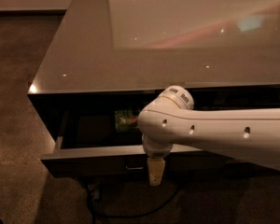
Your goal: Open top drawer
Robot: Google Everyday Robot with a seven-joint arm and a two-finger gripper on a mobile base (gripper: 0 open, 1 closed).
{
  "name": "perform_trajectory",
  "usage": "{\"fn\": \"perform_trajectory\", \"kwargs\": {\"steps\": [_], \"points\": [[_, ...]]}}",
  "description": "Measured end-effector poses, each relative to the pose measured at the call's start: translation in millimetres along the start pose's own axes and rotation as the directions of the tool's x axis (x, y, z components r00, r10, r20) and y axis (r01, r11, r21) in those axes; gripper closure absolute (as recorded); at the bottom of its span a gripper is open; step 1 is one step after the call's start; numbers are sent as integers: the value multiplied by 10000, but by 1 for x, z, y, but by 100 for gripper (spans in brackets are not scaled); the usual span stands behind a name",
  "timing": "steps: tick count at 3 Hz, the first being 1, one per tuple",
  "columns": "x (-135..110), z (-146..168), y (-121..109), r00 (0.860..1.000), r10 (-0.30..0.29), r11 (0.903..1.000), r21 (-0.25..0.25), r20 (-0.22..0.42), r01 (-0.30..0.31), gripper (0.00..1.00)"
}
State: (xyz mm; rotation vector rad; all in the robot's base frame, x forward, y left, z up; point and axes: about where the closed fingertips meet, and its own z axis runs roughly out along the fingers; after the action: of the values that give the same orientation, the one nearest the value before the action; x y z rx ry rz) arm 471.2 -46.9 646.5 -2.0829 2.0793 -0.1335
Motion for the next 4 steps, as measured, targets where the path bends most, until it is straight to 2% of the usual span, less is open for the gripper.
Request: {"fn": "perform_trajectory", "kwargs": {"steps": [1,2,4], "points": [[12,12,10,9985,174,9994,-302,-511,-190,0],[27,20,21,9943,363,9973,-598,-998,-424,19],[38,-9,56,9788,590,9939,-801,-1963,-759,65]]}}
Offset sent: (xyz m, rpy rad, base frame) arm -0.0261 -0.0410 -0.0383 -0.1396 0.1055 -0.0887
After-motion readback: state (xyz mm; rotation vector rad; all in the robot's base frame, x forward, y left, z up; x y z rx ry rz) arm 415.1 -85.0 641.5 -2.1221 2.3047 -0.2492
